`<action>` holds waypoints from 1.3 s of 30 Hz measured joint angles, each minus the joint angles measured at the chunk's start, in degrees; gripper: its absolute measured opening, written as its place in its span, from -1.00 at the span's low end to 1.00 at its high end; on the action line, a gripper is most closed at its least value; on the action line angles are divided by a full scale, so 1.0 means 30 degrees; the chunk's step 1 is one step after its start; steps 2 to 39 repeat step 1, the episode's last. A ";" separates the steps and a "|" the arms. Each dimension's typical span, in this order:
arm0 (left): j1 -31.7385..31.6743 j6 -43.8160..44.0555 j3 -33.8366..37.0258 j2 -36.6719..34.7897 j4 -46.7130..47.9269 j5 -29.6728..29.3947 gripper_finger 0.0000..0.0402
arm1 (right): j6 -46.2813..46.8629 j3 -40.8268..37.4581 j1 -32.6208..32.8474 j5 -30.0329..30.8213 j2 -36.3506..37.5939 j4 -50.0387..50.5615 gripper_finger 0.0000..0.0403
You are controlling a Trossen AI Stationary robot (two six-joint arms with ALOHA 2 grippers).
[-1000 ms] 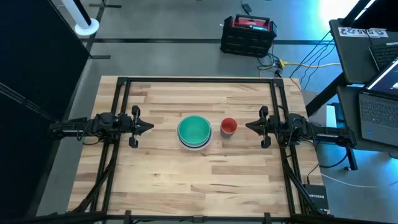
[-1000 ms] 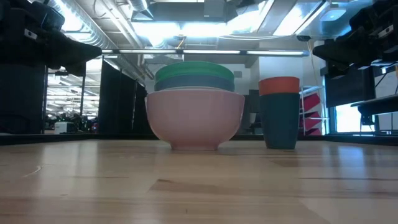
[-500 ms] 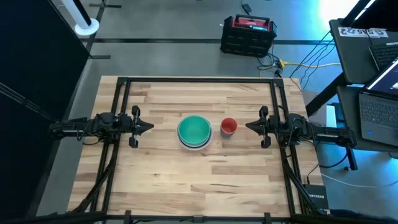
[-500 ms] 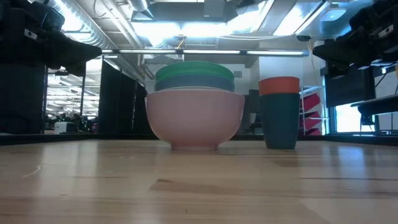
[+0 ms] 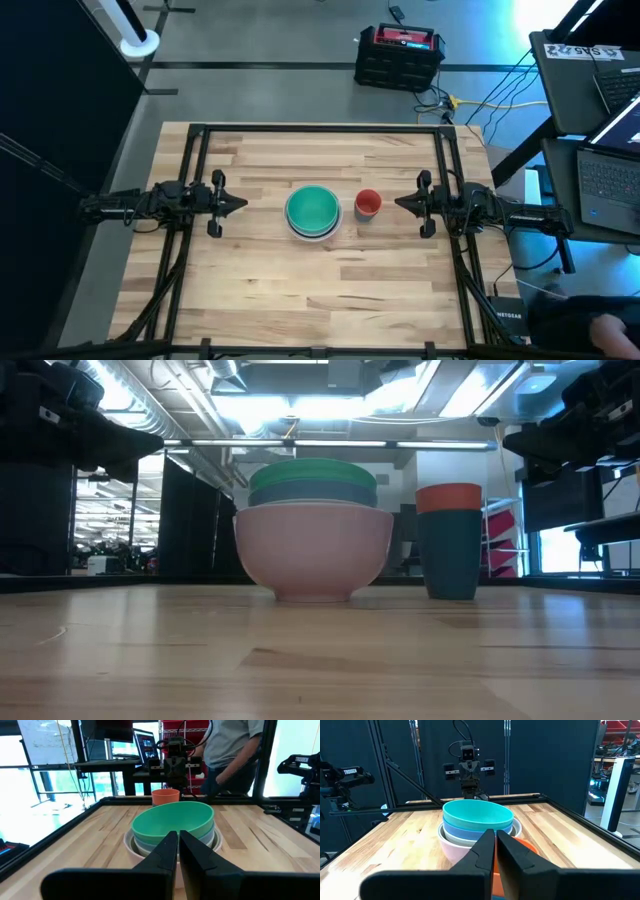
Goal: Nest bowls inside each other
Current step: Return to Home Position
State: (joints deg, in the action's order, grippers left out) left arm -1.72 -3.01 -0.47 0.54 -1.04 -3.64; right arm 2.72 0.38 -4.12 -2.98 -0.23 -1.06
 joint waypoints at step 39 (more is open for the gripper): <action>0.0000 0.0000 0.0000 0.0000 0.0000 0.0000 -1.00 | 0.0000 0.0000 0.0000 0.0000 0.0000 0.0000 -1.00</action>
